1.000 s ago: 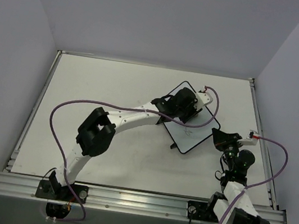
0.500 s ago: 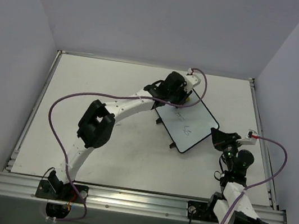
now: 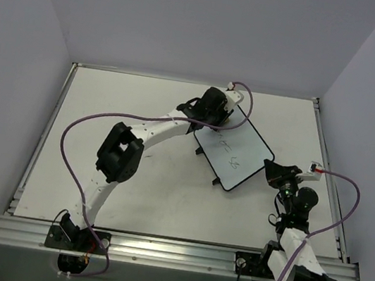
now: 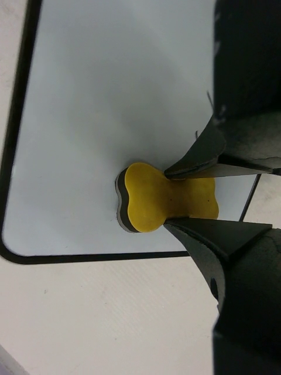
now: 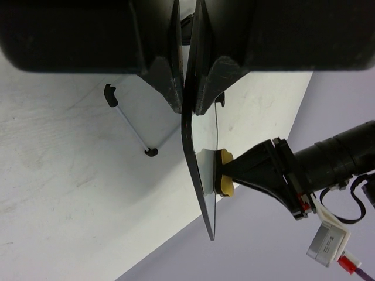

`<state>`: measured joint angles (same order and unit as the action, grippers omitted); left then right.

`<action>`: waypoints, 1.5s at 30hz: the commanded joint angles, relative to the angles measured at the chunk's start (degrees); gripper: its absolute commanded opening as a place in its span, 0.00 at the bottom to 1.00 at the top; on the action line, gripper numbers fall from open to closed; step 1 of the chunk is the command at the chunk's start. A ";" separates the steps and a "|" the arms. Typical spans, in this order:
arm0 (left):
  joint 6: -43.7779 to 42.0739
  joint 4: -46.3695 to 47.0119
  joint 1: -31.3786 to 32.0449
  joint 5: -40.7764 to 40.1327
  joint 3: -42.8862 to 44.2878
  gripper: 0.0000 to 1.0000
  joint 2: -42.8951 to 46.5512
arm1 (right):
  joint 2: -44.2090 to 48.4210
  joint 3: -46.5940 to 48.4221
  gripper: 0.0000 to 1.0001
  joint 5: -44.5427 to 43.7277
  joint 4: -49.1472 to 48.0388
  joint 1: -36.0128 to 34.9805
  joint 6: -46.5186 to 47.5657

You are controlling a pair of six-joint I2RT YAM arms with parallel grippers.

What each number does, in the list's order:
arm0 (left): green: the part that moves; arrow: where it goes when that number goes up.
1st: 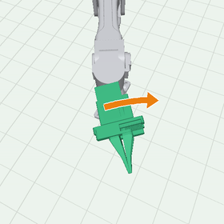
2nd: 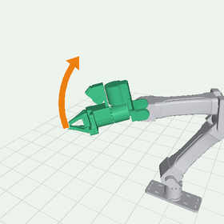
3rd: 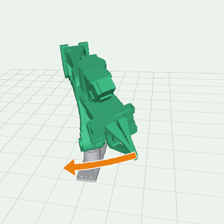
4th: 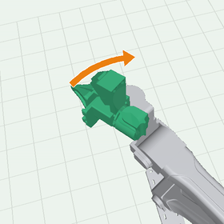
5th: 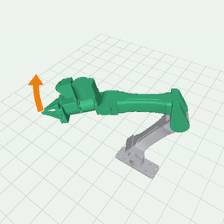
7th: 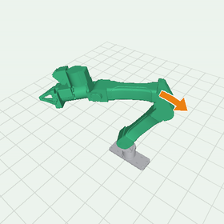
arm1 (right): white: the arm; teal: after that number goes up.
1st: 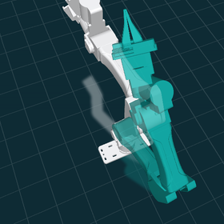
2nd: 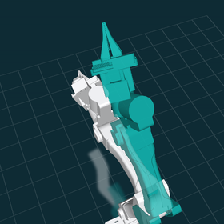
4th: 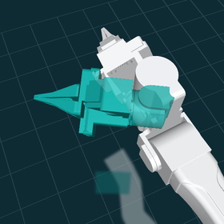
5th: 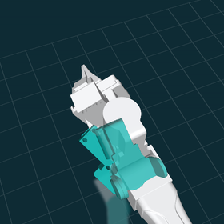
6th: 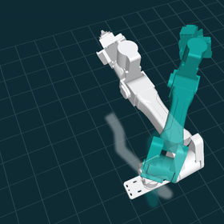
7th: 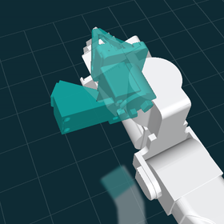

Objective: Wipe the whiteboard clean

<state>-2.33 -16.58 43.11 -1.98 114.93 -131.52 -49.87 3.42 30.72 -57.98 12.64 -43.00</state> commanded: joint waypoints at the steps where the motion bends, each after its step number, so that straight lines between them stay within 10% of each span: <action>1: 1.44 4.70 2.41 1.97 -7.34 0.02 4.60 | 0.12 1.85 0.00 -0.05 -1.17 -0.95 3.19; 25: 8.39 32.65 18.58 3.66 -35.30 0.02 12.34 | 0.21 1.41 0.00 -1.72 -1.35 -3.15 3.01; 45: 18.85 39.87 10.42 -7.51 -45.77 0.02 12.17 | 0.91 1.33 0.00 -2.33 -0.65 -3.77 3.28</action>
<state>16.08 28.58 56.99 -3.84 70.41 -116.25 -49.91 3.42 24.73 -55.09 10.39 -40.69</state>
